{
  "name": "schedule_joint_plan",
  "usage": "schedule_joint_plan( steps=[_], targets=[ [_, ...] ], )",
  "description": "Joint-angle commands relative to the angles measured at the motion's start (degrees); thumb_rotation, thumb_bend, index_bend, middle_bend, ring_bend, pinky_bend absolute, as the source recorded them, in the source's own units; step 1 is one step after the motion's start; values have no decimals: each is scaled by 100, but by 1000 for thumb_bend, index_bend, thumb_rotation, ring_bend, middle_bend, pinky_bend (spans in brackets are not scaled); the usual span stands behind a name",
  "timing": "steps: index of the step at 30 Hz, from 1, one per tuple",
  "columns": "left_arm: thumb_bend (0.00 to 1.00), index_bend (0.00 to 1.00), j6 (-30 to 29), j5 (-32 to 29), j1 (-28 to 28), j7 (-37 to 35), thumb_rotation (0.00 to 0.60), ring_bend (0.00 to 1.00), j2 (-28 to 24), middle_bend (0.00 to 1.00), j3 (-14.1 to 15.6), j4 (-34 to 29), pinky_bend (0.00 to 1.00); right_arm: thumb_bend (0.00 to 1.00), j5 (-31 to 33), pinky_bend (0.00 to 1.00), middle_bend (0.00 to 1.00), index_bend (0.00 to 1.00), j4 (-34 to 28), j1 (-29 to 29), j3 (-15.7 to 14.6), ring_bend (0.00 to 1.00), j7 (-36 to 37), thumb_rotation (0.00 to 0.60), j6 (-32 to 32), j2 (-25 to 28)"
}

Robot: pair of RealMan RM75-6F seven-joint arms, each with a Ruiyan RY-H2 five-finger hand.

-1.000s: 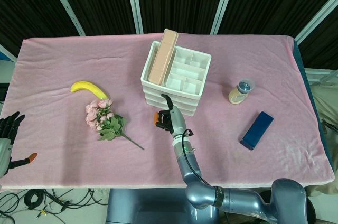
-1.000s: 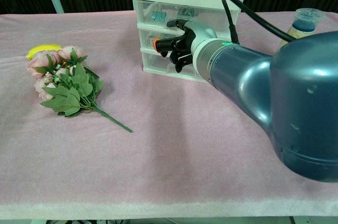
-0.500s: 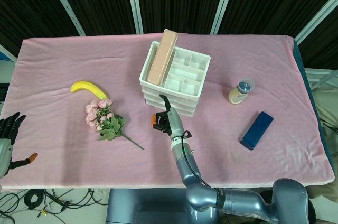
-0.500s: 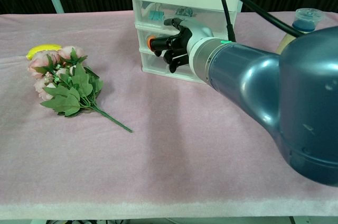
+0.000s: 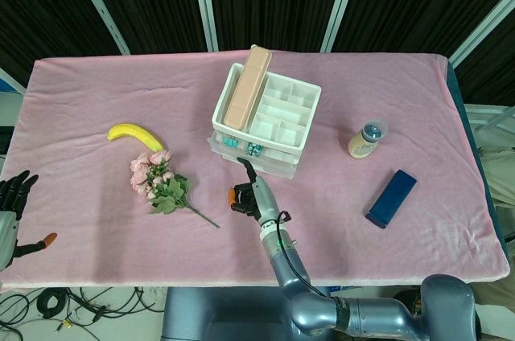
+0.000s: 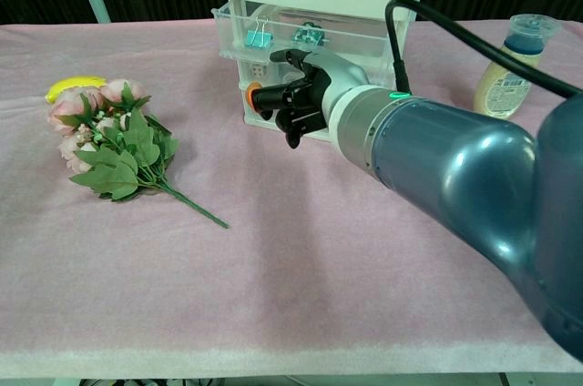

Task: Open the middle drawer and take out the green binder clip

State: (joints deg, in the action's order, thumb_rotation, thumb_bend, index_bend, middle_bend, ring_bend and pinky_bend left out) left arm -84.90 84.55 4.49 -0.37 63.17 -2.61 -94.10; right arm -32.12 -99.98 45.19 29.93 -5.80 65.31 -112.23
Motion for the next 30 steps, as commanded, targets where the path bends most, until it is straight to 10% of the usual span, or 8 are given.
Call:
schedule_joint_plan(
  steps=[1,19,30],
  targets=[
    [0,0,-7,3,-2,-1,600,0,1,0,0,1,0,541,-28,782,801,48,-57,-33,-68,828,-61,600,13,64],
    [0,0,-78,56,-23,38,600,0,27,0,8,17,0,540,-906,781,797,0,-1439,-339,-1038,828,-816,600,526,631],
    [0,0,-120,79,-34,55,600,0,48,0,4,41,0,540,-873,782,798,0,-1567,83,-800,828,-2717,600,1352,1000]
  ],
)
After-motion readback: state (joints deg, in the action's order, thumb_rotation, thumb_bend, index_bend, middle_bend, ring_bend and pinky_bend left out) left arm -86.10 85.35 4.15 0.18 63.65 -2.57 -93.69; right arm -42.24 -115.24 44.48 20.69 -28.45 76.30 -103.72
